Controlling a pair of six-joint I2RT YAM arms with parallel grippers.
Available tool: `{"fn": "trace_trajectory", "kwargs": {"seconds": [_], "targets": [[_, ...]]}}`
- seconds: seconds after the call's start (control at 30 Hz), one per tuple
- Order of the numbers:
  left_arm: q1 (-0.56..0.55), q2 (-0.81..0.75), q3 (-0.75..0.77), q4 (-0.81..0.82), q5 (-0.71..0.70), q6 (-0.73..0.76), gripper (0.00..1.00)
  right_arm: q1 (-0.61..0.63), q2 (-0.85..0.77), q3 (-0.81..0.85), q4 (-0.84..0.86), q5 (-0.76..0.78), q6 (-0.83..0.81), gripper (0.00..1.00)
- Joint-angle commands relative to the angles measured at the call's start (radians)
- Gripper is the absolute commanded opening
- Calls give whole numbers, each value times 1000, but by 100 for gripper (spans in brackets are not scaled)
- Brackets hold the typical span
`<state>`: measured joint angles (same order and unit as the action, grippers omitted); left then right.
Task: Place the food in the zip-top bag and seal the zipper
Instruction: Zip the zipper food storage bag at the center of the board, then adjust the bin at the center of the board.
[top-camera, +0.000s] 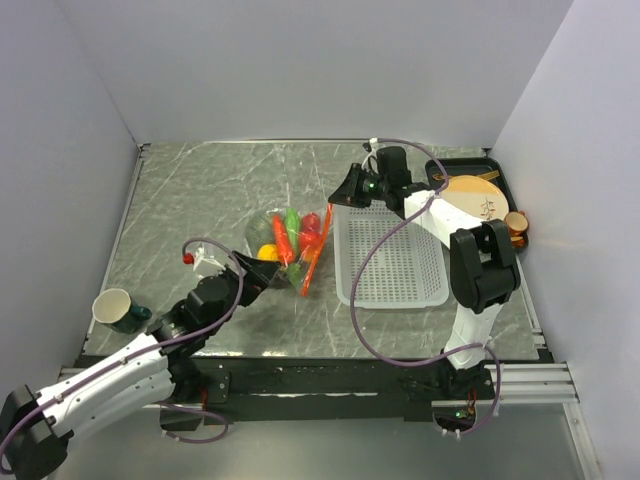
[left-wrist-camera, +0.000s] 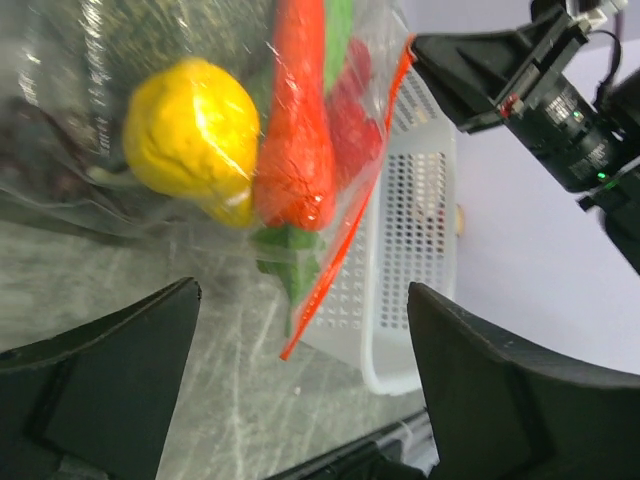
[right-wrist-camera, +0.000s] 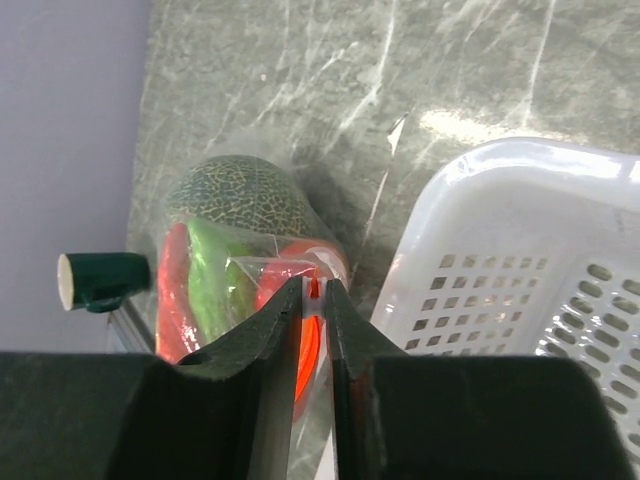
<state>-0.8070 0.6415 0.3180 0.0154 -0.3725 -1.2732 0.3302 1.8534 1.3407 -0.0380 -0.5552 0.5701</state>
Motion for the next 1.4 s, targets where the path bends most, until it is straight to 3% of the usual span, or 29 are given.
{"fn": "trace_trajectory", "kwargs": {"seconds": [0.0,0.2,0.27,0.53,0.73,0.9,0.97,1.17,1.37], "targets": [[-4,-11,84,-120,-92,90,92,10,-51,46,-51,107,-76,25],[-4,36,182,-138,-169,170,99,26,-175,-14,-82,287,-127,37],[-4,66,196,-124,-186,190,99,24,-218,-43,-73,313,-134,47],[-4,205,288,-65,-157,277,99,20,-313,-103,-204,541,-154,47],[6,299,403,-45,-72,463,99,17,-211,-112,-229,509,-144,48],[86,362,535,-170,-28,573,99,47,-99,-72,-232,472,-136,50],[156,369,544,-195,18,577,99,67,-38,-14,-260,483,-144,50],[281,270,464,-57,257,662,99,133,82,106,-289,460,-128,51],[295,328,550,-144,277,728,99,161,93,164,-243,429,-119,54]]}}
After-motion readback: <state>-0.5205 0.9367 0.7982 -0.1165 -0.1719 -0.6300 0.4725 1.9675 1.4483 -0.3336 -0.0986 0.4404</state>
